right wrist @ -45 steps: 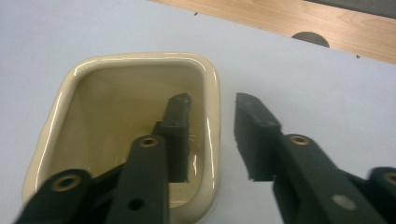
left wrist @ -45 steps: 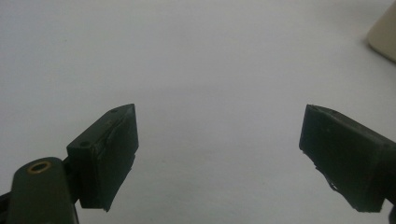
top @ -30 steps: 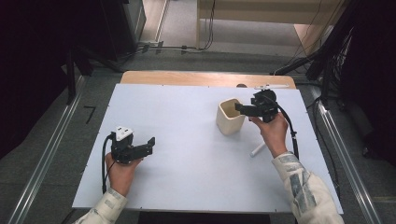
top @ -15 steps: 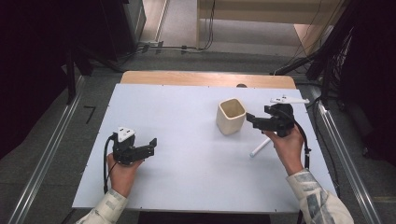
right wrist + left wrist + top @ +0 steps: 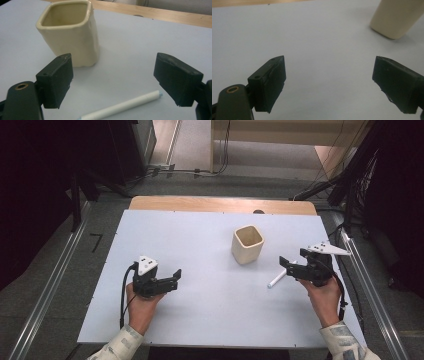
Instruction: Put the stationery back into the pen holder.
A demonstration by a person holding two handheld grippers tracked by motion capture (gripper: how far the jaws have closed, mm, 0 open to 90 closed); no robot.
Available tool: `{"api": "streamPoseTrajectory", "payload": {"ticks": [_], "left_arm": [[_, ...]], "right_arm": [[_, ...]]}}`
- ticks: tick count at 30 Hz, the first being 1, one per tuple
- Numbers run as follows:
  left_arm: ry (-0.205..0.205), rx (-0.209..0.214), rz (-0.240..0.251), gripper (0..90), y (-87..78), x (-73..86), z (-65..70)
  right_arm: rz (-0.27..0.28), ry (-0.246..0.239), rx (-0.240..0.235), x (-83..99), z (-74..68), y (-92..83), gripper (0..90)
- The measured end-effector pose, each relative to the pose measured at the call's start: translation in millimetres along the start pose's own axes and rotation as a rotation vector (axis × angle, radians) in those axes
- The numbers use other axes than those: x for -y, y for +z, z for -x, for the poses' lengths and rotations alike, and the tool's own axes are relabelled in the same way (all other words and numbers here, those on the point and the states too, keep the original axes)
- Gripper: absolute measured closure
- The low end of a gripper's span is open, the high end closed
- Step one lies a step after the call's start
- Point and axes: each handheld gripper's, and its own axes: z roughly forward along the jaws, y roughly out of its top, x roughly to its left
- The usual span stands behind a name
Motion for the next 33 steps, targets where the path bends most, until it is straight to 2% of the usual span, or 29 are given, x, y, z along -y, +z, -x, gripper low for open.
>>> {"api": "streamPoseTrajectory", "payload": {"ticks": [6, 13, 19, 26, 33], "left_arm": [[0.074, 0.055, 0.003, 12.3, 7.2, -6.5, 29.2], [0.087, 0.112, -0.006, 12.3, 22.7, -14.8, 52.7], [0.104, 0.160, -0.002, 12.3, 37.5, -19.9, 79.7], [0.135, 0.217, -0.012, 12.4, 57.9, -22.1, 117.2], [0.152, 0.244, -0.016, 12.4, 74.9, -21.9, 142.0]], "right_arm": [[-0.001, 0.013, 0.021, 8.4, 8.3, -4.5, 13.8], [0.008, 0.029, 0.046, 14.6, 16.6, -13.3, 13.7], [0.029, 0.016, 0.079, 22.1, 21.3, -23.8, 13.4], [0.033, 0.033, 0.083, 27.5, 28.6, -29.7, 13.4], [0.032, 0.054, 0.085, 33.0, 35.2, -33.7, 13.4]]}}
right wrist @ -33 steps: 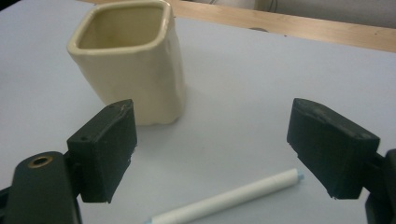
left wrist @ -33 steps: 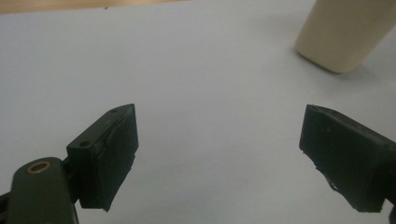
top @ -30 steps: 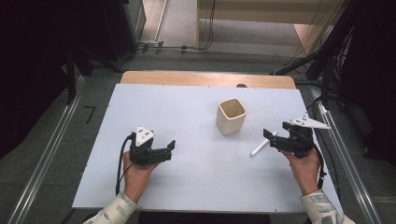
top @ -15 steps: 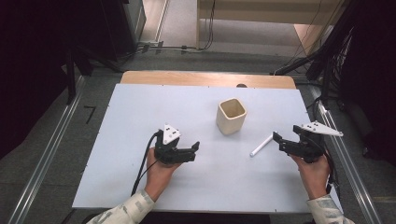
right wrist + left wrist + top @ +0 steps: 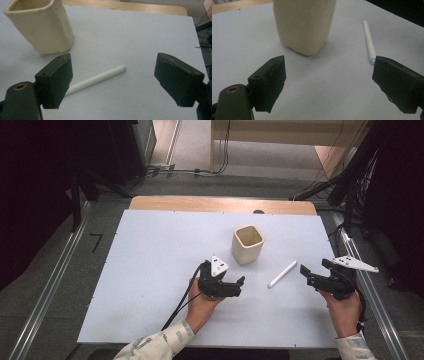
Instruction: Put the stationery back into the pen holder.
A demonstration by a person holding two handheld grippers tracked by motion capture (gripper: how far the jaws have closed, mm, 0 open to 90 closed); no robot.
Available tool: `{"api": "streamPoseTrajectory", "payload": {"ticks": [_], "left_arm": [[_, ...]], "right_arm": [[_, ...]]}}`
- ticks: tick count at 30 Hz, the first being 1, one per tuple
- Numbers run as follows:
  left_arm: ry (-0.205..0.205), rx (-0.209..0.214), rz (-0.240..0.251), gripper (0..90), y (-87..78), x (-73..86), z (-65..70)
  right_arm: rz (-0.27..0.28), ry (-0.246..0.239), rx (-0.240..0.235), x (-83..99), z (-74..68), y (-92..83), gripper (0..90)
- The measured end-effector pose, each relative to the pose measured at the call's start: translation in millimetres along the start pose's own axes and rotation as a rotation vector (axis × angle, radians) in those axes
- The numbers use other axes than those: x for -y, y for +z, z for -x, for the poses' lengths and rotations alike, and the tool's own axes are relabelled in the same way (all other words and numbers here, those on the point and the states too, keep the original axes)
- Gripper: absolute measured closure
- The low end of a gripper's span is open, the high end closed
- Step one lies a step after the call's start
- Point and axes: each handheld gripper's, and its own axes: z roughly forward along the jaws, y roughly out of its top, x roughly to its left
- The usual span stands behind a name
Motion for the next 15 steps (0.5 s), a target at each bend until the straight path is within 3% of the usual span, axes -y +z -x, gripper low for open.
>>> {"api": "streamPoseTrajectory", "payload": {"ticks": [15], "left_arm": [[0.028, 0.030, 0.000, 13.9, 32.7, -6.6, 29.5]], "right_arm": [[0.001, 0.005, 0.006, 1.0, 1.7, 0.5, 13.4]]}}
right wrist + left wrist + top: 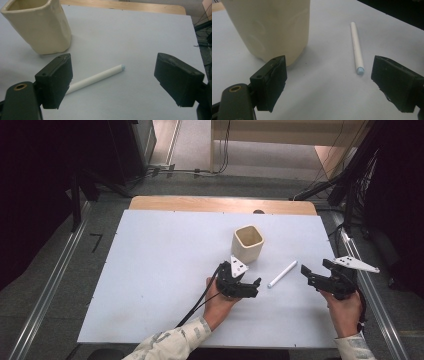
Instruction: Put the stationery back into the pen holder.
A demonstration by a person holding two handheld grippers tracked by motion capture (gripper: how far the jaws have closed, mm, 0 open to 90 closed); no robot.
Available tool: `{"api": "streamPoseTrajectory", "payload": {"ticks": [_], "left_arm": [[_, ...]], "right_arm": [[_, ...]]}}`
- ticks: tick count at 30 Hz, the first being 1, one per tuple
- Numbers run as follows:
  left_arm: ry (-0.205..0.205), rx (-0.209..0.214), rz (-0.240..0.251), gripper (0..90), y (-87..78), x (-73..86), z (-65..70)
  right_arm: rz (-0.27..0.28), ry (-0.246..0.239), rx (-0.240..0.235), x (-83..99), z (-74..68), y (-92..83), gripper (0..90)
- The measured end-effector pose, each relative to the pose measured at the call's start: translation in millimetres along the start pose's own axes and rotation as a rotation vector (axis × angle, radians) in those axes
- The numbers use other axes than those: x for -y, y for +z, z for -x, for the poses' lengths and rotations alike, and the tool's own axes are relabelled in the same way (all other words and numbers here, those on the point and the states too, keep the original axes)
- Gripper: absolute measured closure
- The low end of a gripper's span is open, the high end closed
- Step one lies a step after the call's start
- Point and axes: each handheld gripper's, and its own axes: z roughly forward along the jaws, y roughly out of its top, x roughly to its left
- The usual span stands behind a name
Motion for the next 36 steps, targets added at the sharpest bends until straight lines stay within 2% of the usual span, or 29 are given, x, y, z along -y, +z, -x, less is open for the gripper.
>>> {"api": "streamPoseTrajectory", "payload": {"ticks": [9, 24, 29, 36], "left_arm": [[-0.006, 0.008, 0.002, 14.0, 13.4, -0.7, 4.0], [0.008, 0.068, -0.018, 15.3, 49.8, -15.2, 25.4], [0.018, 0.059, -0.017, 15.2, 61.8, -17.5, 28.8], [0.012, 0.068, -0.015, 15.3, 78.0, -22.7, 33.0]], "right_arm": [[0.001, 0.007, -0.005, -0.1, 1.1, 0.3, 13.4], [0.003, 0.022, -0.004, 0.7, 3.4, -0.3, 13.4], [0.004, 0.026, -0.007, 0.8, 4.2, -0.4, 13.4], [0.000, 0.030, -0.009, 1.3, 4.7, -0.1, 13.5]]}}
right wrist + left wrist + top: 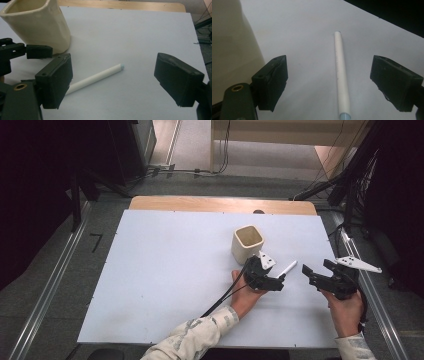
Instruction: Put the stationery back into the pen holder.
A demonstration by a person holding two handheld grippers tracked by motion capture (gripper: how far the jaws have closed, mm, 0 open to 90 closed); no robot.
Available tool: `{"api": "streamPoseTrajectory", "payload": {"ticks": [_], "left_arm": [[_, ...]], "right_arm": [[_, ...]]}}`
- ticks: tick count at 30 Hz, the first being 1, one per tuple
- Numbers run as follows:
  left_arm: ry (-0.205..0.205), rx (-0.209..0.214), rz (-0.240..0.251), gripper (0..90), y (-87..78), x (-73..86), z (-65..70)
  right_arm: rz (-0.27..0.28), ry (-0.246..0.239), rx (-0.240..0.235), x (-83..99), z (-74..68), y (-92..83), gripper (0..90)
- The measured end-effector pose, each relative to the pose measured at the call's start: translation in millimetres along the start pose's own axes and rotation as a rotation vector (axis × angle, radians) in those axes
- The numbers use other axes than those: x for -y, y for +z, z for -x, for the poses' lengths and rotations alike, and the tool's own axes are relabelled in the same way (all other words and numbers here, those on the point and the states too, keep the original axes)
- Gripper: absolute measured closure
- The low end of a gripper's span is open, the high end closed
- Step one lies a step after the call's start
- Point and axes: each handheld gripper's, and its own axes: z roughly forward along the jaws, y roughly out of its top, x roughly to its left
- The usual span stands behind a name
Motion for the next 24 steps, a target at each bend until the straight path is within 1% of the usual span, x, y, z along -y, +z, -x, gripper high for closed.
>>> {"api": "streamPoseTrajectory", "payload": {"ticks": [4, 6, 8, 13, 17, 21, 24], "left_arm": [[0.012, 0.003, -0.003, 18.4, 9.8, -3.3, 2.3], [0.017, 0.002, -0.019, 20.3, 15.6, -4.6, 1.9], [0.012, 0.008, -0.028, 22.9, 21.3, -5.7, 2.4], [0.041, 0.021, -0.042, 25.3, 31.2, -8.5, 6.2], [0.051, 0.034, -0.066, 28.6, 40.0, -10.0, 8.2], [0.063, 0.032, -0.089, 29.6, 46.8, -11.3, 9.8], [0.071, 0.035, -0.089, 31.6, 50.1, -13.4, 10.3]], "right_arm": [[-0.001, 0.002, -0.002, 0.2, 0.0, 0.3, 13.5], [-0.001, 0.003, -0.001, 0.3, 0.0, 0.3, 13.5], [-0.002, 0.004, -0.003, 0.4, -0.1, 0.3, 13.5], [-0.003, 0.001, -0.004, 0.6, 0.5, 1.0, 13.5], [-0.003, 0.004, -0.003, 0.8, 1.0, 0.8, 13.6], [-0.003, 0.001, 0.000, 1.1, 1.3, 0.8, 13.6], [-0.004, -0.001, 0.000, 1.4, 1.6, 1.3, 13.6]]}}
